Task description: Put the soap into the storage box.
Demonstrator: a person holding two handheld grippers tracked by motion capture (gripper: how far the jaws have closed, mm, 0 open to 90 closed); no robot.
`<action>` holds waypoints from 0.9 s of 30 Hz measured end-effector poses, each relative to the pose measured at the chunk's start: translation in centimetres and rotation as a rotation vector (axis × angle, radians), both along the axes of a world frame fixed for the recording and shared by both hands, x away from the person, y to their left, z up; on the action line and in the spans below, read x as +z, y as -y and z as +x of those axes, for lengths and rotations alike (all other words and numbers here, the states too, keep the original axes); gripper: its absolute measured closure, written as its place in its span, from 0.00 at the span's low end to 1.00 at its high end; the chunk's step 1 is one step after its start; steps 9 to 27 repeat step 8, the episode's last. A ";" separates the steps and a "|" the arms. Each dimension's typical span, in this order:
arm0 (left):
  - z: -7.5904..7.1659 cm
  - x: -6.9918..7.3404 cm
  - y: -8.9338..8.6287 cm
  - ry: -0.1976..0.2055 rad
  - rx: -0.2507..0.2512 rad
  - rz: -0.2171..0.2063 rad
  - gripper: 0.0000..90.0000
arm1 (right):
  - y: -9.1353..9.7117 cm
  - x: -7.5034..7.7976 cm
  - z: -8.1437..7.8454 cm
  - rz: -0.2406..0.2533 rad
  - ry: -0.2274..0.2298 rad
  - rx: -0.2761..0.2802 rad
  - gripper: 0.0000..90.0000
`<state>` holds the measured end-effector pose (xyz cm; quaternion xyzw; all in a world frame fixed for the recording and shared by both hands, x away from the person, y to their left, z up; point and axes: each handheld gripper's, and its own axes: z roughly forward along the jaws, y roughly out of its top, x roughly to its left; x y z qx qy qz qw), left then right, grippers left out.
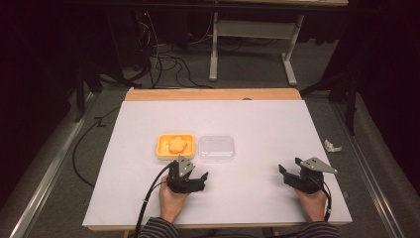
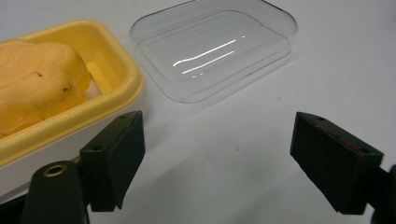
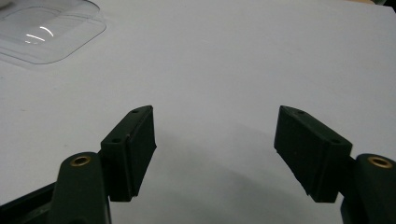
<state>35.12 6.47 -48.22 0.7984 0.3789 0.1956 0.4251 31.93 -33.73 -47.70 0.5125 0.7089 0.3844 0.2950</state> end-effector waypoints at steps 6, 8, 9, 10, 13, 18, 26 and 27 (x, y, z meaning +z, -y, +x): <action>-0.1 -0.1 0.1 0.007 -0.001 0.011 0.21 | 0.0 0.0 0.0 -0.005 0.003 0.002 0.33; 0.0 -0.1 0.1 0.001 -0.002 0.008 0.21 | 0.0 0.0 0.0 -0.006 0.002 0.002 0.33; 0.0 -0.1 0.1 0.001 -0.002 0.008 0.21 | 0.0 0.0 0.0 -0.006 0.002 0.002 0.33; 0.0 -0.1 0.1 0.001 -0.002 0.008 0.21 | 0.0 0.0 0.0 -0.006 0.002 0.002 0.33; 0.0 -0.1 0.1 0.001 -0.002 0.008 0.21 | 0.0 0.0 0.0 -0.006 0.002 0.002 0.33; 0.0 -0.1 0.1 0.001 -0.002 0.008 0.21 | 0.0 0.0 0.0 -0.006 0.002 0.002 0.33; 0.0 -0.1 0.1 0.001 -0.002 0.008 0.21 | 0.0 0.0 0.0 -0.006 0.002 0.002 0.33; 0.0 -0.1 0.1 0.001 -0.002 0.008 0.21 | 0.0 0.0 0.0 -0.006 0.002 0.002 0.33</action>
